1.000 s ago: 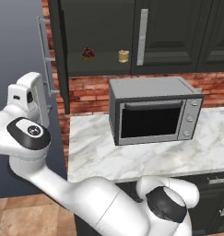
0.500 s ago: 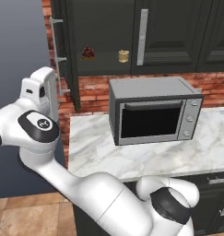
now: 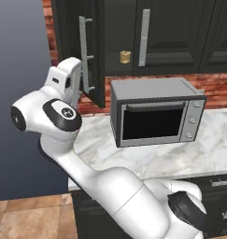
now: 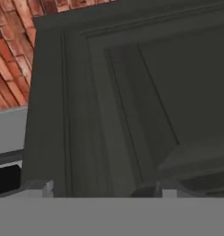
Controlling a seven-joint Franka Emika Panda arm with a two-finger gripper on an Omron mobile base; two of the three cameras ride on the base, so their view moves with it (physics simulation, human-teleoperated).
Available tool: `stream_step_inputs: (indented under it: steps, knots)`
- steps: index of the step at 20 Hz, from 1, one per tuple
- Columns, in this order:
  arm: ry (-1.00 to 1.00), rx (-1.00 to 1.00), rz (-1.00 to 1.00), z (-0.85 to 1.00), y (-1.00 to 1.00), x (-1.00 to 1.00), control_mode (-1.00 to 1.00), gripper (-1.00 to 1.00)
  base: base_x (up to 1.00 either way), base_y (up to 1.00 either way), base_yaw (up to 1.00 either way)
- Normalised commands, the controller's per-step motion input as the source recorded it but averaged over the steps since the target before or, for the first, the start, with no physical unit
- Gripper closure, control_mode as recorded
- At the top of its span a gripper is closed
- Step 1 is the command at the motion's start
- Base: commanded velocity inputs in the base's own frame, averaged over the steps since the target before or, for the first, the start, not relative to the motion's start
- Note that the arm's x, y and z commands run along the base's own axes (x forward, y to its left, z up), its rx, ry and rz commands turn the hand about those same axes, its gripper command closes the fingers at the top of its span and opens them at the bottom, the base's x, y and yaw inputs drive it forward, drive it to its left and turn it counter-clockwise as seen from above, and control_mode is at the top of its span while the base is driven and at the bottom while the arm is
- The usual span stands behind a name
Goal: Pick the candle and candle from the dining table and place them in the open cabinet. Close the cabinet after placing the objects.
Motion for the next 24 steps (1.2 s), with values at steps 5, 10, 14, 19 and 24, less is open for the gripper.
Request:
stream_step_inputs:
  steps: [5, 10, 14, 19, 24]
  knots:
    - [-0.05, 0.13, -0.01, 0.15, -0.74, 0.07, -1.0, -1.0, 0.0, 0.0, 0.0]
    - [-0.04, 0.14, 0.0, 0.19, -0.73, 0.19, -1.0, -1.0, 0.0, 0.0, 0.0]
    - [-0.04, 0.14, 0.0, 0.23, -0.7, 0.23, -1.0, -1.0, 0.0, 0.0, 0.0]
    - [-0.04, 0.13, 0.0, 0.23, -0.63, 0.27, -1.0, -1.0, 0.0, 0.0, 0.0]
    - [-0.02, 0.15, 0.0, 0.08, -0.57, 0.34, -1.0, -1.0, 0.0, 0.0, 0.0]
